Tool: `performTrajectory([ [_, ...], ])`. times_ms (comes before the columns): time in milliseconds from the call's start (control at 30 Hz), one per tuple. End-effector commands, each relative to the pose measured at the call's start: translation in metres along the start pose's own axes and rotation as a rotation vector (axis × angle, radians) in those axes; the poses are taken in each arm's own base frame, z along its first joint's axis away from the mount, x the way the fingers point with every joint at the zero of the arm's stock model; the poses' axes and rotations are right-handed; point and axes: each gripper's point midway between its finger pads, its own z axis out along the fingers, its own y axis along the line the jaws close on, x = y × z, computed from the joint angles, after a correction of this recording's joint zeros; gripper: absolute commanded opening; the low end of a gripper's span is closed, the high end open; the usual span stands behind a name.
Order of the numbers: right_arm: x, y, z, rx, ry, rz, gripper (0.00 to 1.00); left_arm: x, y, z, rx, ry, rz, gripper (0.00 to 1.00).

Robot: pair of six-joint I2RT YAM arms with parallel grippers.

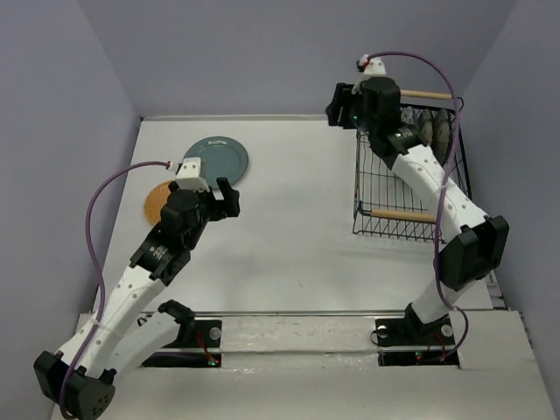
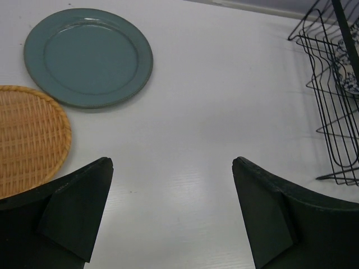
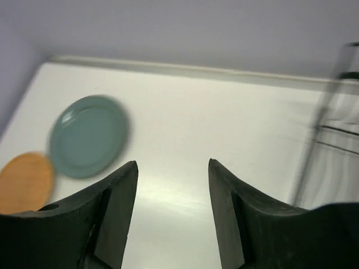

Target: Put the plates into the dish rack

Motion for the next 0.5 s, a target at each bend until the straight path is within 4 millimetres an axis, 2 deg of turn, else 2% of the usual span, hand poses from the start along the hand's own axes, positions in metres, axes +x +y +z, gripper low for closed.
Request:
performTrajectory([
  [0,0.025,0.124,-0.001,-0.367,0.068,0.134,0.56,-0.027,0.029,0.002,-0.109,-0.091,-0.123,0.98],
  [33,0.036,0.158,-0.008,-0.453,0.102,0.184,0.53,-0.033,0.033,0.001,-0.130,-0.109,-0.133,0.98],
  [67,0.041,0.175,-0.007,-0.490,0.108,0.206,0.50,-0.039,0.038,-0.003,-0.145,-0.132,-0.141,0.98],
  [100,0.055,0.193,-0.001,-0.525,0.145,0.223,0.50,-0.047,0.043,-0.006,-0.168,-0.159,-0.158,0.98],
  [133,0.063,0.210,-0.003,-0.555,0.166,0.243,0.50,-0.053,0.053,-0.011,-0.219,-0.190,-0.175,0.98],
  [167,0.073,0.238,-0.012,-0.606,0.184,0.234,0.50,-0.060,0.060,-0.019,-0.248,-0.227,-0.196,0.97],
  [200,0.078,0.249,-0.014,-0.622,0.191,0.228,0.50,-0.060,0.068,-0.023,-0.288,-0.244,-0.207,0.96],
  [233,0.081,0.260,-0.015,-0.638,0.191,0.222,0.50,-0.055,0.081,-0.026,-0.351,-0.255,-0.220,0.95],
  [300,0.087,0.278,-0.022,-0.671,0.191,0.204,0.52,-0.045,0.093,-0.029,-0.403,-0.258,-0.268,0.90],
  [367,0.089,0.280,-0.030,-0.683,0.192,0.183,0.54,-0.038,0.106,-0.027,-0.455,-0.260,-0.332,0.86],
  [433,0.091,0.279,-0.038,-0.684,0.190,0.164,0.55,-0.024,0.109,-0.015,-0.435,-0.209,-0.380,0.85],
  [467,0.090,0.273,-0.045,-0.680,0.187,0.157,0.55,-0.015,0.126,-0.007,-0.481,-0.190,-0.449,0.84],
])
